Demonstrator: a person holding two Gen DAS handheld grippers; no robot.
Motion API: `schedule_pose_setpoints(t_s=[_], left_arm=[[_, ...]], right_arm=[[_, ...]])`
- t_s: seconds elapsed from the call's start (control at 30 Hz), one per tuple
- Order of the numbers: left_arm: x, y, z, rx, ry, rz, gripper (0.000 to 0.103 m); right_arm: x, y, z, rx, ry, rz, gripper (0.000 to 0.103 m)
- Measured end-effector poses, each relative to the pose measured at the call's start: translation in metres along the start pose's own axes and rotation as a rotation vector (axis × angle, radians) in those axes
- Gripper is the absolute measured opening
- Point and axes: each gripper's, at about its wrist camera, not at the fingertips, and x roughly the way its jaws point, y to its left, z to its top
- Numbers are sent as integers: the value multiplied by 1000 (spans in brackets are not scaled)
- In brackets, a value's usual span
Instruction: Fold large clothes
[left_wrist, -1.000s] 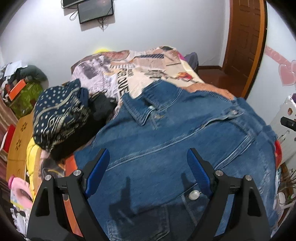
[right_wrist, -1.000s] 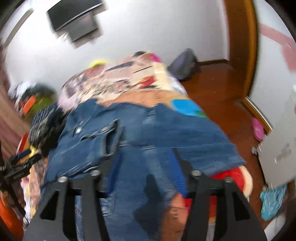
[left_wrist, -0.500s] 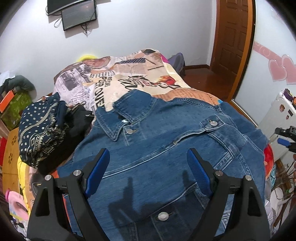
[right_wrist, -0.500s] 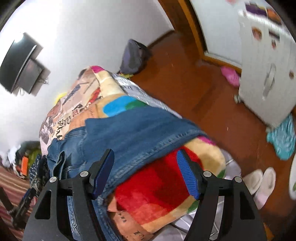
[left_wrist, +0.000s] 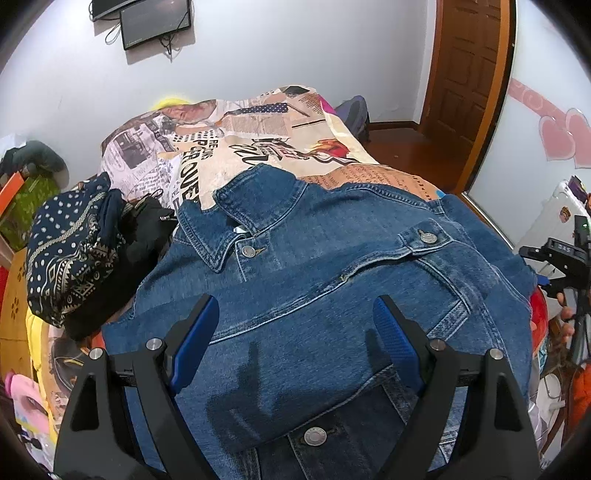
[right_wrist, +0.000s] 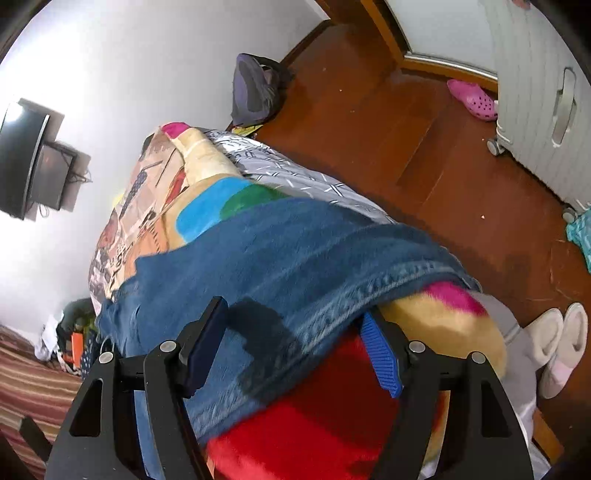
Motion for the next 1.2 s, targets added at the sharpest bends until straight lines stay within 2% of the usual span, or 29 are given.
schedule_pose_setpoints(t_s=[0.07,0.13,0.2,0.23,0.3,0.37,0.5,0.6,0.77,0.9,1.0,1.2], left_arm=[[0,2,-1,-9,3,-1,85],[0,4,-2,-15,3,3,85],[-2,7,-3,-19,1,7,85],[-3,8,-4,-20,-1,12,85],[-5,11,-5,-21,-8,21,85],[-8,15,-7,-25,-12,26,85],[-9,23,-10,-37,-13,28,85],[-10,28,-12,-49,-13,21,85],[-14,32,-17,-59,-24,11,85],[-20,37,-21,-56,-33,14,85],[-25,42,-25,-51,-42,21,85],[-30,55,-32,-73,-46,25,85]], right_arm=[[8,-3,5,18,-1,-3,69],[14,-2,10,29,-10,-22,63],[15,1,12,21,-32,-69,49],[15,3,14,18,-36,-87,46],[8,11,13,0,-59,-124,33],[-1,21,13,-41,-90,-141,24],[-37,53,10,-160,-196,-144,20],[-66,92,5,-266,-251,-91,19],[-90,159,-16,-442,-283,2,19],[-91,208,-45,-574,-262,83,19],[-78,231,-62,-645,-226,117,19],[-28,260,-109,-802,-106,93,19]])
